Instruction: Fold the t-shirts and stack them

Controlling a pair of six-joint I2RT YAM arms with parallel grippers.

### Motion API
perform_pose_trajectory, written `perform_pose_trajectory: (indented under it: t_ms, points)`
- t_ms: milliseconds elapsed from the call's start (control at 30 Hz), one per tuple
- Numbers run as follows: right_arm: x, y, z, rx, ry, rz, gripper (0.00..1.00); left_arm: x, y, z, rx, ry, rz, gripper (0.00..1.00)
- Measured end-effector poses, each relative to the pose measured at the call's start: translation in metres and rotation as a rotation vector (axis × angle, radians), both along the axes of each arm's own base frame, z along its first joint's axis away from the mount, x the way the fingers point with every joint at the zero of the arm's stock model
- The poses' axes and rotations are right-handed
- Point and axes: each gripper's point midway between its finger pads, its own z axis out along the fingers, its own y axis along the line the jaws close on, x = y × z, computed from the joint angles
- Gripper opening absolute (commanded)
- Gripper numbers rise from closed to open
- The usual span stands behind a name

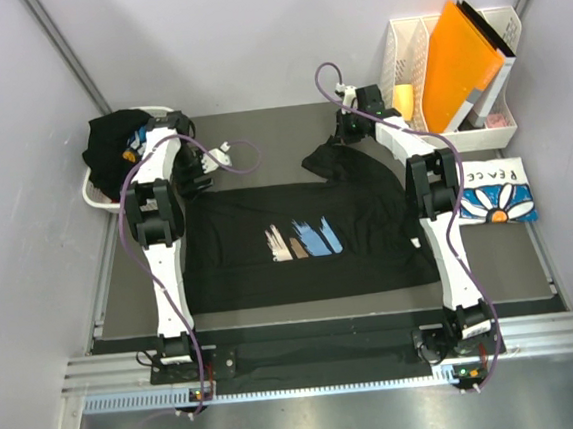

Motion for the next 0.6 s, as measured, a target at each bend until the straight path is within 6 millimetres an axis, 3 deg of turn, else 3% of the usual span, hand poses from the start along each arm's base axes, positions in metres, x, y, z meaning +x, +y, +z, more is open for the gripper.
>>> perform_pose_trajectory:
  t_ms: [600]
  points:
    - [0.0, 0.0, 0.0, -0.005, -0.002, 0.0, 0.0, 0.001, 0.0, -0.014, -0.002, 0.017, 0.002, 0.81]
